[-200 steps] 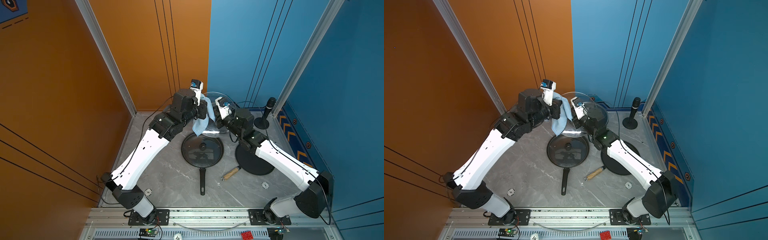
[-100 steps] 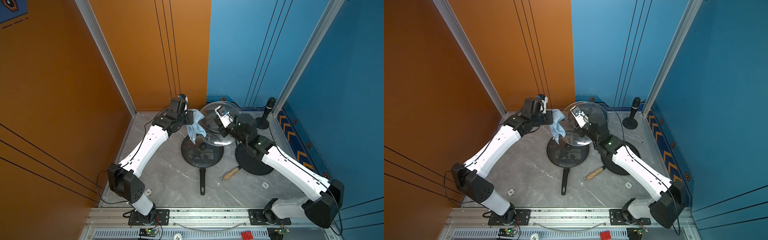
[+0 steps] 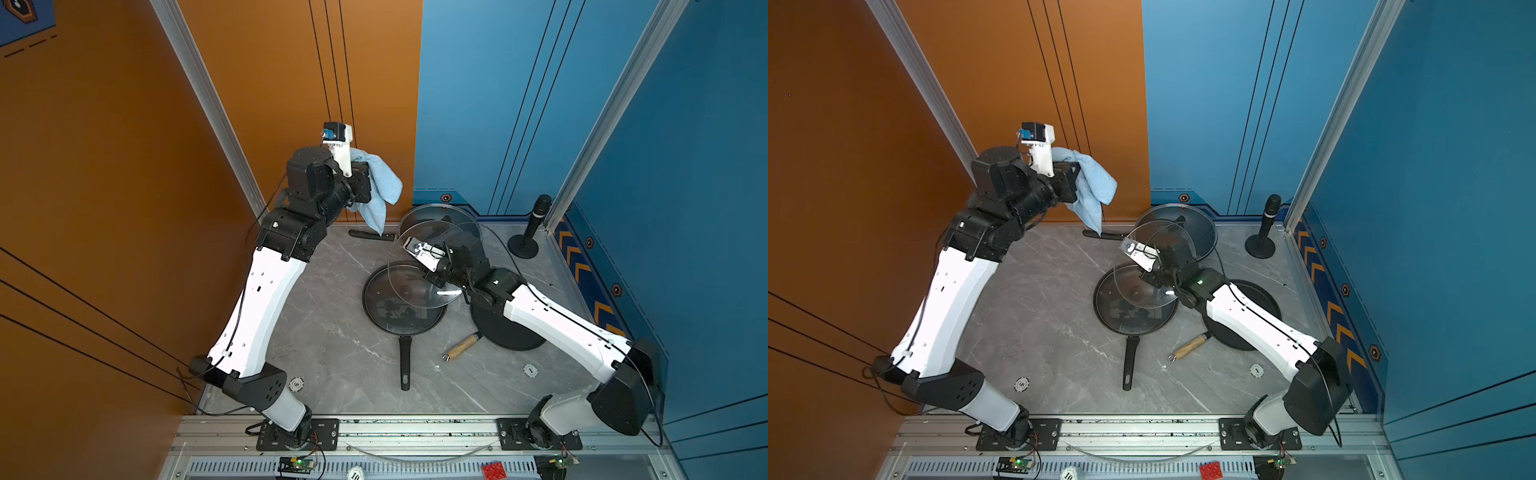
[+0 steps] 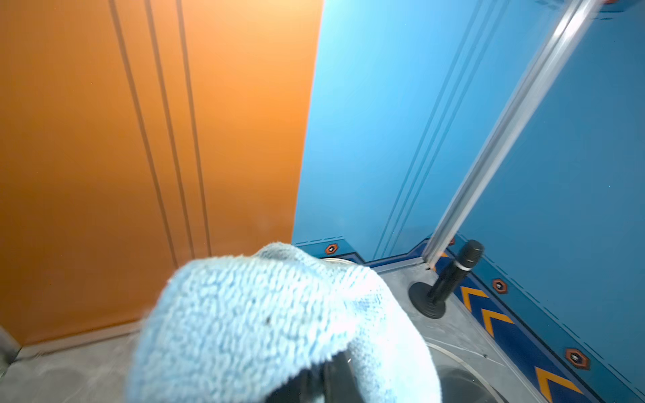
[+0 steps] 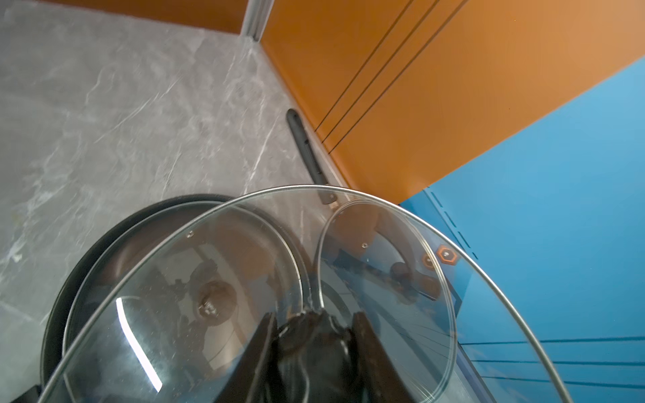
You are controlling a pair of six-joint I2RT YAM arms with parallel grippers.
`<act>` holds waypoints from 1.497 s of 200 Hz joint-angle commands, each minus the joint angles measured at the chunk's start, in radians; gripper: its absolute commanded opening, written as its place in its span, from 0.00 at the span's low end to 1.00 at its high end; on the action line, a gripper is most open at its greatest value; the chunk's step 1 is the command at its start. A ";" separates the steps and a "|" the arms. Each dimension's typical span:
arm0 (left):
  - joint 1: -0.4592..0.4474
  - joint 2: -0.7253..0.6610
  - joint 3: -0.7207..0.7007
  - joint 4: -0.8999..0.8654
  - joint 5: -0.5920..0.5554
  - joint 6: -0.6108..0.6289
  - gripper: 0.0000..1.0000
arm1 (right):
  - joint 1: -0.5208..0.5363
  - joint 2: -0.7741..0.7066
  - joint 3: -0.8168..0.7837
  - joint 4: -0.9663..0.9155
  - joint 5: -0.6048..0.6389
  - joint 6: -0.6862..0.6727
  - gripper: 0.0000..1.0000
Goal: Wipe the pot lid with a cloth
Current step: Wipe the pot lid.
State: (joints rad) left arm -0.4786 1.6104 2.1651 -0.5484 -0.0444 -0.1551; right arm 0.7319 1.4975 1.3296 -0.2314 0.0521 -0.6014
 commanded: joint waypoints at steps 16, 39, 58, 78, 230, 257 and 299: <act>-0.180 0.152 0.053 -0.016 0.200 0.208 0.00 | 0.065 0.045 0.115 0.001 0.016 -0.213 0.00; -0.220 0.225 0.090 -0.019 0.300 0.204 0.00 | 0.093 0.076 0.140 -0.010 0.052 -0.289 0.00; -0.224 0.251 0.086 -0.022 0.325 0.185 0.00 | 0.099 0.076 0.138 0.020 0.069 -0.305 0.00; -0.222 0.252 0.032 -0.023 0.322 0.166 0.00 | 0.101 0.063 0.109 0.077 0.100 -0.307 0.00; -0.107 0.006 -0.380 0.167 0.285 0.025 0.00 | 0.027 -0.069 -0.039 0.224 0.106 -0.180 0.00; -0.156 0.077 -0.312 0.129 0.329 0.043 0.00 | 0.049 -0.053 -0.031 0.235 0.111 -0.207 0.00; -0.105 0.081 -0.424 0.130 0.136 -0.008 0.00 | 0.048 -0.072 -0.068 0.307 0.147 -0.171 0.00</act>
State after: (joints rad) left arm -0.6281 1.6917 1.8095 -0.3843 0.2207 -0.1478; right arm 0.7803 1.4574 1.2709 -0.0856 0.1623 -0.8040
